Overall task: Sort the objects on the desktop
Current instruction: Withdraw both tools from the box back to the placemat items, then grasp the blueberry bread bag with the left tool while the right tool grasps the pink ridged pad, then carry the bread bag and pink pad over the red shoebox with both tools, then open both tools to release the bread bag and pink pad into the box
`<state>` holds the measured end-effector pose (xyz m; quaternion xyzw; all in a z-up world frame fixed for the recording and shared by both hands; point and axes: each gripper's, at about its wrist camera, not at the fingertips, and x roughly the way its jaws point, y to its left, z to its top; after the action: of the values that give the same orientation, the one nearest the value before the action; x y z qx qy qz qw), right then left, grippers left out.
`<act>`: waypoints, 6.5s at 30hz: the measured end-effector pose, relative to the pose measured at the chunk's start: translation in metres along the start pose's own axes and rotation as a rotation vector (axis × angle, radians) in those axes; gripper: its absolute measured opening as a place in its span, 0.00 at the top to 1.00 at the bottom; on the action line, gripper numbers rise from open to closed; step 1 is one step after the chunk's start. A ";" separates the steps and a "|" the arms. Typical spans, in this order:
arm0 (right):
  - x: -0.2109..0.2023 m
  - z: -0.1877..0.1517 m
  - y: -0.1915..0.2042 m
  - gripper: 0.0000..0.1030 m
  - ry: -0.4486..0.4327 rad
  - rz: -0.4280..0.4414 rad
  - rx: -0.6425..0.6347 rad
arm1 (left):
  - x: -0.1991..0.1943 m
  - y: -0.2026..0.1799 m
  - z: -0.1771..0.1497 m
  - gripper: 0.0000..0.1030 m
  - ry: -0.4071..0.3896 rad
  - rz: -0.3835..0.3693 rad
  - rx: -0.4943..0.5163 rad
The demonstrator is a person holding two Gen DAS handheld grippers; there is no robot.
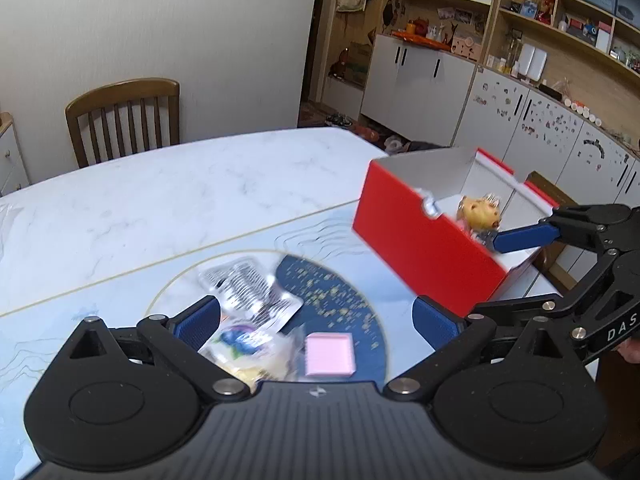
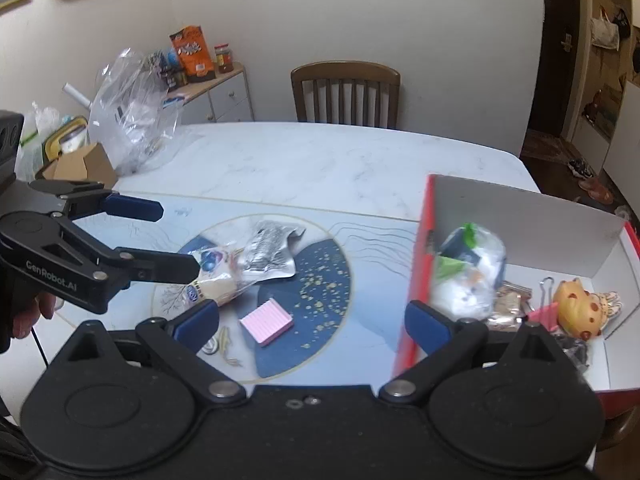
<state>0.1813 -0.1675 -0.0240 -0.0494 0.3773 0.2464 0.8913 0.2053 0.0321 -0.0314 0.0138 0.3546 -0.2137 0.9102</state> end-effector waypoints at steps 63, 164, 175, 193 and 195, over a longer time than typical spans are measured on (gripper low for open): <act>0.130 -0.012 0.045 0.49 0.175 -0.017 -0.162 | 0.083 0.062 -0.027 0.29 0.176 -0.097 0.072; -0.009 -0.022 -0.237 0.49 0.094 -0.183 0.053 | 0.208 -0.204 0.111 0.34 0.171 -0.079 0.262; 0.016 -0.026 -0.230 0.49 0.146 -0.178 -0.031 | 0.220 -0.199 0.107 0.34 0.204 -0.088 0.254; 0.022 -0.027 -0.230 0.45 0.159 -0.183 -0.021 | 0.224 -0.200 0.109 0.27 0.224 -0.097 0.251; 0.020 -0.027 -0.230 0.40 0.158 -0.184 -0.019 | 0.221 -0.199 0.108 0.27 0.218 -0.098 0.250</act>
<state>0.2855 -0.3680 -0.0793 -0.1116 0.4379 0.1626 0.8771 0.3407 -0.2521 -0.0692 0.1324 0.4221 -0.2974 0.8461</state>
